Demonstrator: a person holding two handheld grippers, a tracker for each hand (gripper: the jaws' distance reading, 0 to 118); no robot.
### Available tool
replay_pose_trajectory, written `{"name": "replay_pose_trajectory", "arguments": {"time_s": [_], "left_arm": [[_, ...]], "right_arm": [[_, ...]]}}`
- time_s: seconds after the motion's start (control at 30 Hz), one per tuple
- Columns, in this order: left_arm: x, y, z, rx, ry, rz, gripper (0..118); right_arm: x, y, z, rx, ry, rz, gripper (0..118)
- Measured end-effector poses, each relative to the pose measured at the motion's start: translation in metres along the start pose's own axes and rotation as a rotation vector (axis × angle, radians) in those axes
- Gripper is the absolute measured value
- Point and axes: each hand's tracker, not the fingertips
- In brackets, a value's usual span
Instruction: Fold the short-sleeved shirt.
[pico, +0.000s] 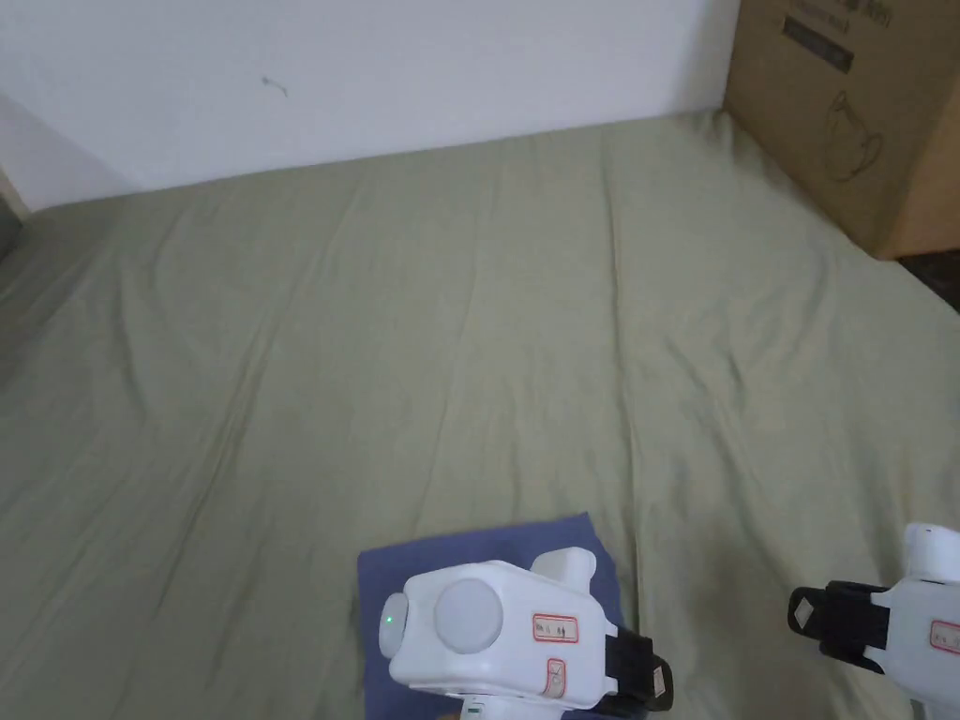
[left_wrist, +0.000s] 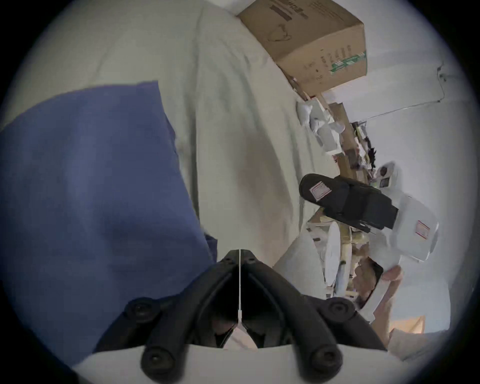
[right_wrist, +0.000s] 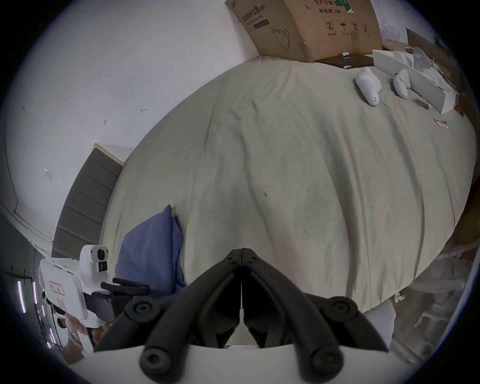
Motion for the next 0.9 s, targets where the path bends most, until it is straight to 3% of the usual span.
{"name": "replay_pose_trajectory", "arguments": {"time_s": [0.1, 0.27, 0.37, 0.53, 0.7, 0.77, 0.87, 0.9], "left_arm": [[-0.010, 0.007, 0.052, 0.114, -0.055, 0.020, 0], [-0.057, -0.007, 0.155, 0.361, -0.065, 0.122, 0], [-0.096, -0.029, 0.187, 0.423, -0.007, 0.186, 0], [-0.150, -0.074, 0.198, 0.493, -0.041, 0.366, 0], [-0.176, -0.094, 0.186, 0.479, -0.022, 0.417, 0], [-0.178, -0.094, 0.181, 0.467, -0.044, 0.419, 1], [-0.178, -0.088, 0.176, 0.461, -0.055, 0.395, 19], [-0.180, -0.085, 0.174, 0.459, -0.056, 0.397, 37]], "right_arm": [[-0.020, 0.010, 0.007, 0.016, 0.009, 0.052, 0], [-0.073, 0.031, -0.002, 0.021, 0.134, 0.182, 0], [-0.109, 0.033, -0.026, -0.030, 0.198, 0.271, 0], [-0.149, 0.009, -0.089, -0.198, 0.201, 0.402, 0], [-0.148, -0.016, -0.128, -0.307, 0.160, 0.394, 0], [-0.141, -0.016, -0.130, -0.308, 0.165, 0.352, 0], [-0.137, -0.010, -0.129, -0.310, 0.180, 0.320, 0], [-0.139, -0.009, -0.127, -0.308, 0.174, 0.331, 0]]}}
